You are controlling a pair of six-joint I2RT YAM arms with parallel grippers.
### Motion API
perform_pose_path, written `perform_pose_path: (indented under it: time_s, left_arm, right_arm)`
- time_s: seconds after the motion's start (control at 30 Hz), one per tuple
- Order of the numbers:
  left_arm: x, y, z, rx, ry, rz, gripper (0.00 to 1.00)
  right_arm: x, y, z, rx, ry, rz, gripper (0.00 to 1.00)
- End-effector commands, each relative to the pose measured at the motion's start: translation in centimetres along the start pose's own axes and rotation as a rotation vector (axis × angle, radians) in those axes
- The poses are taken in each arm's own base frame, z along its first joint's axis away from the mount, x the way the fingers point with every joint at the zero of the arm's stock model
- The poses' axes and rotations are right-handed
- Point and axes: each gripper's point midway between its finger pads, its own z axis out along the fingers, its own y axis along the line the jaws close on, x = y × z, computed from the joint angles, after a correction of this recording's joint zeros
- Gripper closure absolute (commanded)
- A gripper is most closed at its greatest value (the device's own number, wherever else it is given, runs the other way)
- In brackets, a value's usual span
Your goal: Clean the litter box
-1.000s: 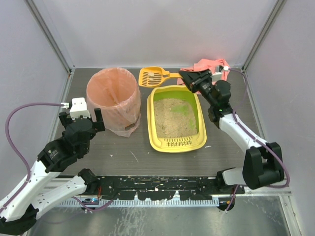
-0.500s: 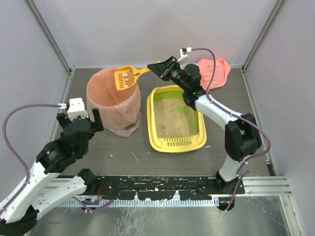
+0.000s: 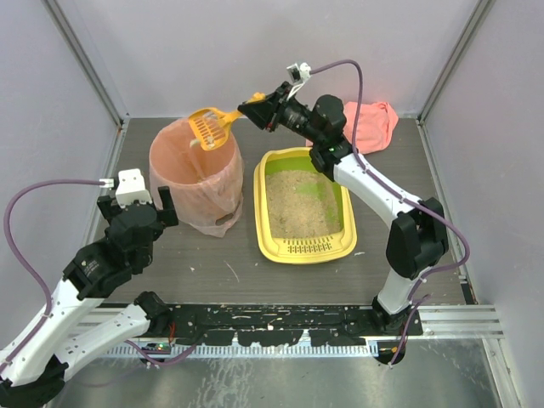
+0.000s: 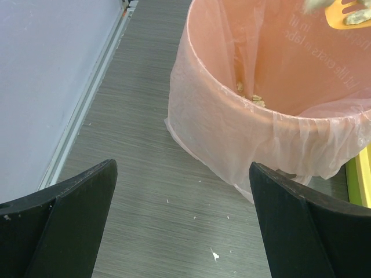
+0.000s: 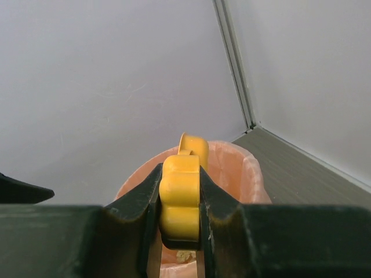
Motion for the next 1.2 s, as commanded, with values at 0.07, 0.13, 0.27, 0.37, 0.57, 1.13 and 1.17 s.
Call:
perform_pose_path:
  time_s: [0.07, 0.13, 0.27, 0.37, 0.57, 1.13, 1.17]
  left_arm:
    - [-0.4, 0.2, 0.1, -0.019, -0.008, -0.021, 0.02]
    - [-0.3, 0.1, 0.2, -0.019, -0.006, -0.020, 0.02]
    - [-0.3, 0.1, 0.3, -0.020, -0.001, -0.017, 0.02]
    - [-0.2, 0.0, 0.3, -0.019, 0.000, -0.017, 0.02]
    - [-0.2, 0.1, 0.4, -0.021, 0.002, -0.016, 0.02]
    - [0.1, -0.3, 0.6, -0.011, 0.015, -0.006, 0.02]
    - [0.1, -0.4, 0.6, -0.009, 0.015, -0.006, 0.02]
  right_arm:
    - [-1.5, 3.0, 1.2, -0.076, 0.027, -0.256, 0.95]
    - [-1.3, 3.5, 1.5, -0.076, 0.040, -0.300, 0.97]
    - [-1.4, 4.4, 1.8, -0.066, 0.036, -0.356, 0.99]
    - [-1.8, 4.8, 1.9, -0.071, 0.030, -0.355, 0.99]
    - [-2.7, 5.7, 1.7, -0.075, 0.009, -0.320, 0.99]
    - [-10.7, 7.5, -5.1, -0.081, -0.180, 0.019, 0.99]
    - [-11.1, 7.5, -5.9, -0.067, -0.193, 0.023, 0.99]
